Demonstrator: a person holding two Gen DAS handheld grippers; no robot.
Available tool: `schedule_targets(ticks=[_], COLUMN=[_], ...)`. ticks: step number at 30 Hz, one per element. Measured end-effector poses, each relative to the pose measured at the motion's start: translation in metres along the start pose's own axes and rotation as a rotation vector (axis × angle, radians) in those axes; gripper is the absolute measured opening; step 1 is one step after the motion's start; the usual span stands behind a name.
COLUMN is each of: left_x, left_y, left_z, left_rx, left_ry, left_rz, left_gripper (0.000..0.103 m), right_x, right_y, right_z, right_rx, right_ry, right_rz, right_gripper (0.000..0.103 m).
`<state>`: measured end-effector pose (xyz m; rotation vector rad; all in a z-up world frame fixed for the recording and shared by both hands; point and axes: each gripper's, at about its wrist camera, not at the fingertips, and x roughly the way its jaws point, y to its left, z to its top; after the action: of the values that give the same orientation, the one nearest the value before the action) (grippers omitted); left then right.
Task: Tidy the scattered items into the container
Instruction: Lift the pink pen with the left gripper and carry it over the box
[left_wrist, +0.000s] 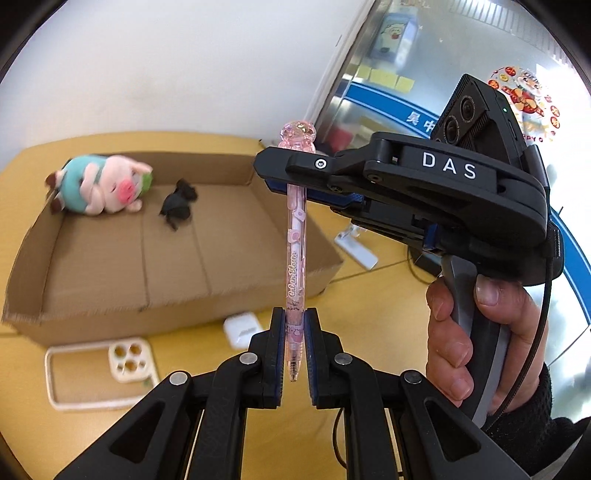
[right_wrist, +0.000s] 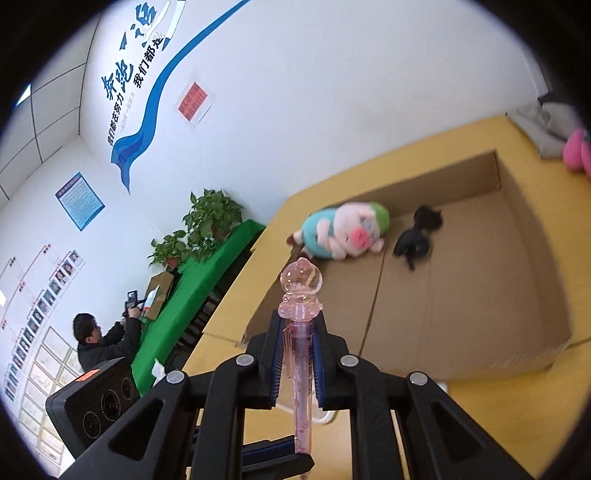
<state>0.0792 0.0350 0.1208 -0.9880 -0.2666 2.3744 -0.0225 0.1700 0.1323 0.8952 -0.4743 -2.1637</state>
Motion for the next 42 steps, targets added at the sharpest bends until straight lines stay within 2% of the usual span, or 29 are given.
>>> schedule_targets(ticks=[7, 12, 16, 20, 24, 30, 42], left_x=[0.025, 0.05, 0.083, 0.127, 0.169, 0.222, 0.286], left_y=[-0.001, 0.01, 0.031, 0.048, 0.064, 0.089, 0.127], left_z=[0.061, 0.104, 0.141, 0.173, 0.184, 0.181, 0.159], left_rx=[-0.019, -0.059, -0.14, -0.205, -0.249, -0.32, -0.428], left_ry=[-0.017, -0.002, 0.05, 0.125, 0.194, 0.271, 0.396], left_rz=[-0.078, -0.093, -0.098, -0.079, -0.079, -0.086, -0.077], left_gripper=[0.009, 0.009, 0.009, 0.009, 0.009, 0.009, 0.009], right_x=[-0.008, 0.011, 0.046, 0.093, 0.123, 0.163, 0.228], right_y=[-0.004, -0.018, -0.045, -0.093, -0.127, -0.167, -0.224], right_z=[0.063, 0.106, 0.145, 0.18, 0.187, 0.181, 0.155], right_rx=[-0.08, -0.1, -0.084, -0.013, 0.019, 0.028, 0.073], right_ry=[-0.012, 0.023, 0.11, 0.208, 0.239, 0.307, 0.417], right_rz=[-0.073, -0.11, -0.116, -0.162, -0.197, -0.255, -0.332], right_gripper=[0.013, 0.013, 0.013, 0.013, 0.013, 0.013, 0.013])
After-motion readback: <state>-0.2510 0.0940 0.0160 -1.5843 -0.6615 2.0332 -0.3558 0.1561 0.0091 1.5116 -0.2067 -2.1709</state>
